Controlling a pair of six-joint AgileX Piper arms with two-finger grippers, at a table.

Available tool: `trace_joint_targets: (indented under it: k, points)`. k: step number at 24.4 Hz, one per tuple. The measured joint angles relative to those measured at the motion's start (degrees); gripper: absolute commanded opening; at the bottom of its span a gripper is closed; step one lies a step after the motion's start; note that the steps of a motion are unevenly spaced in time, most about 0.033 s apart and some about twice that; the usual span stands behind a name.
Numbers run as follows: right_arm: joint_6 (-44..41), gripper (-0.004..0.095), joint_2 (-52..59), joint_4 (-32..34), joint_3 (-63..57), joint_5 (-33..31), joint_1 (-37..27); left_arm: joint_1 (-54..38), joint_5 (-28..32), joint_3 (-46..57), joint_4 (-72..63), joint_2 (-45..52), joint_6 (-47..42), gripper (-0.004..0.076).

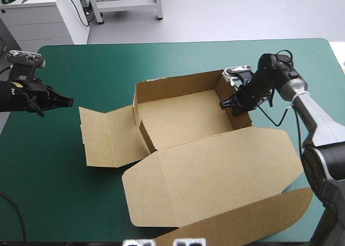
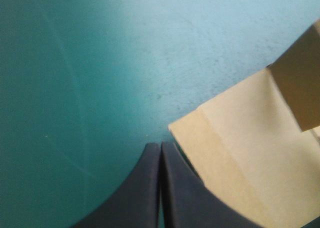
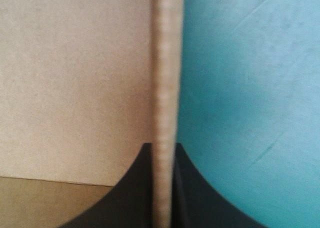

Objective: Fold the box

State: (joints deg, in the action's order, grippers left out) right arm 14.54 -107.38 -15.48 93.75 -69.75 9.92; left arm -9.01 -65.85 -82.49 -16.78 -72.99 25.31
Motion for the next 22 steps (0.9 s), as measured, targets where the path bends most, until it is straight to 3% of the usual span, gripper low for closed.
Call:
trace_joint_targets:
  k: [7, 12, 18, 22]
  points:
    - [3.24, -0.0020, 9.73, -3.03, 0.00, -0.48, -6.34, 0.00, 2.90, 3.22, 6.03, 0.04, -3.70, -0.0009]
    - [5.11, -0.0020, 16.22, -3.51, 0.00, -1.11, -9.45, 0.00, 10.03, 10.25, 4.46, -0.58, -3.94, -0.0009]
    - [5.33, -0.0020, 17.58, -4.46, 0.00, -1.46, -9.50, 0.00, 14.35, 15.42, -7.79, -4.42, -2.09, -0.0009]
    - [5.53, -0.0020, 17.58, -5.32, 0.00, -1.46, -9.50, 0.00, 13.57, 17.20, -24.96, -7.63, 7.30, -0.0009]
